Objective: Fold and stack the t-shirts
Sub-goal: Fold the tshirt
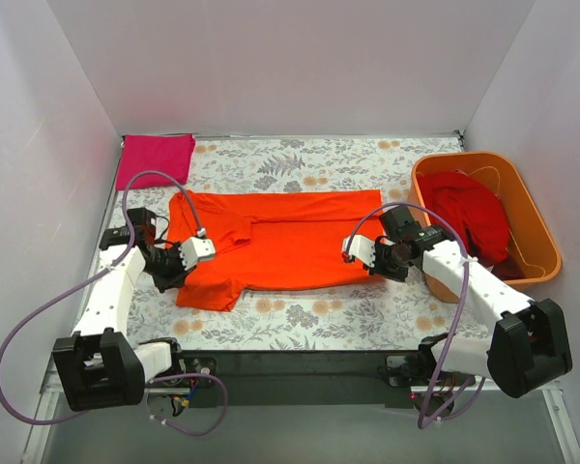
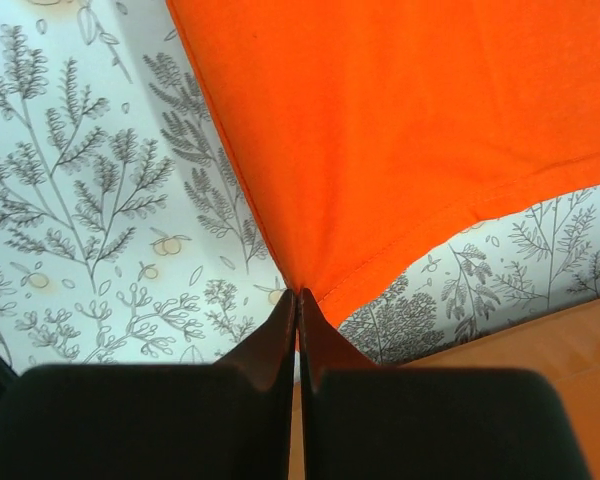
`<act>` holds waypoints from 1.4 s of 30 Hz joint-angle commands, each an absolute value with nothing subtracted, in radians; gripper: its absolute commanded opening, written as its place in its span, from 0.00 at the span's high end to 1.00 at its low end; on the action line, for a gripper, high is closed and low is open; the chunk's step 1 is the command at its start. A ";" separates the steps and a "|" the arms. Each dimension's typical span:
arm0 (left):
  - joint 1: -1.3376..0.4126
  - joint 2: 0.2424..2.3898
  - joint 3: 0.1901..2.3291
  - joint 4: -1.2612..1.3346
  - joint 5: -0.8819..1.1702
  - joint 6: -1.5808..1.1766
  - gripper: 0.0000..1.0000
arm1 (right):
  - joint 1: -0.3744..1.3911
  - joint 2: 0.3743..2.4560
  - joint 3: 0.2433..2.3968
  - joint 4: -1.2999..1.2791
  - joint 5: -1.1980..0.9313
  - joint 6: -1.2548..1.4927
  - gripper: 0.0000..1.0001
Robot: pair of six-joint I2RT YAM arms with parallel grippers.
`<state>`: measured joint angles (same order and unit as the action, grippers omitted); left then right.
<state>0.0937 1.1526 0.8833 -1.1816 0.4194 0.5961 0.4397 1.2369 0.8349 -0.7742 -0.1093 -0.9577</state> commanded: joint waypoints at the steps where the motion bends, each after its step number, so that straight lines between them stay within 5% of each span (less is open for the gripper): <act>1: 0.127 1.172 0.945 -1.241 0.460 0.598 1.00 | 0.433 1.216 0.833 -0.847 -0.138 -0.983 0.99; 23: 0.132 1.759 1.566 -1.170 0.525 0.454 1.00 | 0.301 1.615 1.245 -0.916 -0.169 -1.167 0.99; 42: 0.130 1.934 1.637 -1.083 0.495 0.410 1.00 | 0.273 1.884 1.505 -0.928 -0.129 -1.221 0.99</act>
